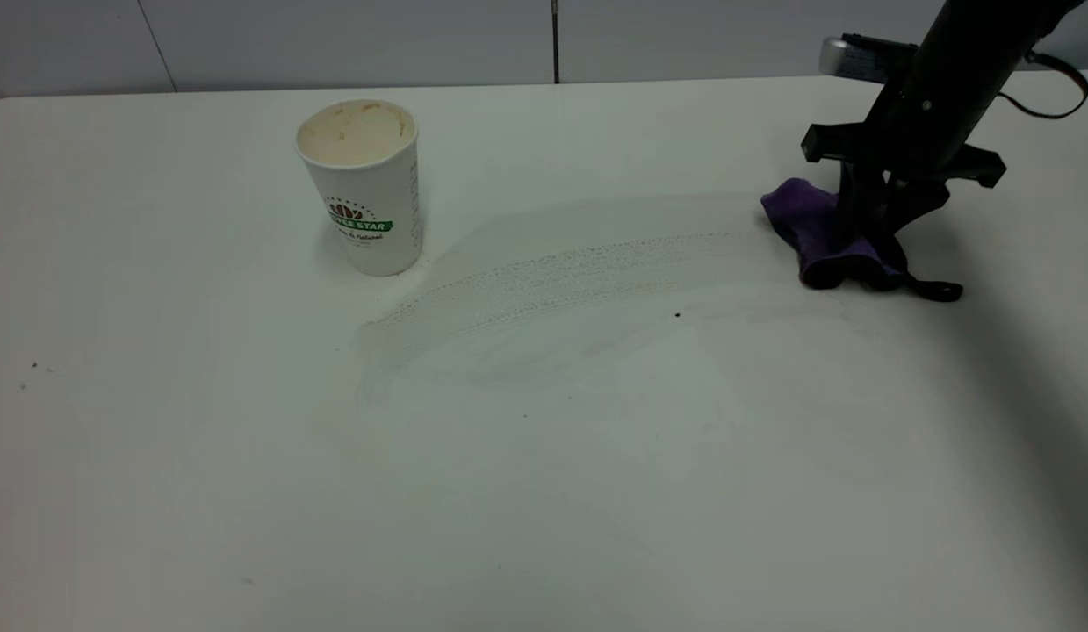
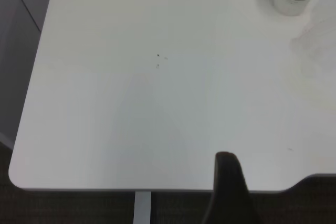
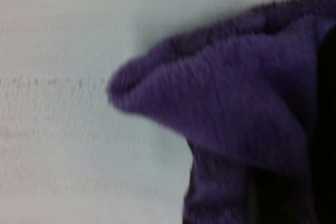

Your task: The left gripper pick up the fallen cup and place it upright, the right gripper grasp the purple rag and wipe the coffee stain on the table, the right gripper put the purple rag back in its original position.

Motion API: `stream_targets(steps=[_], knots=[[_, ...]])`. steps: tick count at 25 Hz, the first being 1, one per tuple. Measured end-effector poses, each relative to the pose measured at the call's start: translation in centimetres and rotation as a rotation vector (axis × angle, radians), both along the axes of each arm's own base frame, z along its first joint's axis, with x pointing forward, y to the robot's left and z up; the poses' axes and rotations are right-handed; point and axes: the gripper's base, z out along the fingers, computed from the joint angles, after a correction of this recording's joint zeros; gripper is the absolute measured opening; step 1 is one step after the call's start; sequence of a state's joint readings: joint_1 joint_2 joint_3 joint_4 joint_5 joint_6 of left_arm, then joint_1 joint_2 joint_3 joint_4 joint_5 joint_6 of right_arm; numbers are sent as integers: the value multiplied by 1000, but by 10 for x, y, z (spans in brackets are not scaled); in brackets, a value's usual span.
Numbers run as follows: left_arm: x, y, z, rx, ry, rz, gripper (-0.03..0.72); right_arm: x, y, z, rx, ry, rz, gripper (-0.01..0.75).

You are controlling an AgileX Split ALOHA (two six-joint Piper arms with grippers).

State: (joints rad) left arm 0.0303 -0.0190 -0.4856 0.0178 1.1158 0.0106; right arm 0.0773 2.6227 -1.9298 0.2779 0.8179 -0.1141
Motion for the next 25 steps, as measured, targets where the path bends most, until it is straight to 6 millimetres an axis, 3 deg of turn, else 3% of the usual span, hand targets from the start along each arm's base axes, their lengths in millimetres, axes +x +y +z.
stream_targets(steps=[3, 6, 11, 15, 19, 22, 25], knots=[[0, 0, 0, 0, 1, 0, 536, 0, -2, 29, -35, -9, 48, 591], [0, 0, 0, 0, 1, 0, 536, -3, -4, 75, -61, -19, 86, 709], [0, 0, 0, 0, 1, 0, 536, -24, -6, 158, -76, 5, 130, 728], [0, 0, 0, 0, 1, 0, 536, -48, -7, 224, -74, -84, 131, 728], [0, 0, 0, 0, 1, 0, 536, -97, 1, 283, -91, -162, 164, 727], [0, 0, 0, 0, 1, 0, 536, -142, 9, 312, -103, -198, 177, 724], [0, 0, 0, 0, 1, 0, 536, -185, 10, 329, -103, -217, 157, 710]])
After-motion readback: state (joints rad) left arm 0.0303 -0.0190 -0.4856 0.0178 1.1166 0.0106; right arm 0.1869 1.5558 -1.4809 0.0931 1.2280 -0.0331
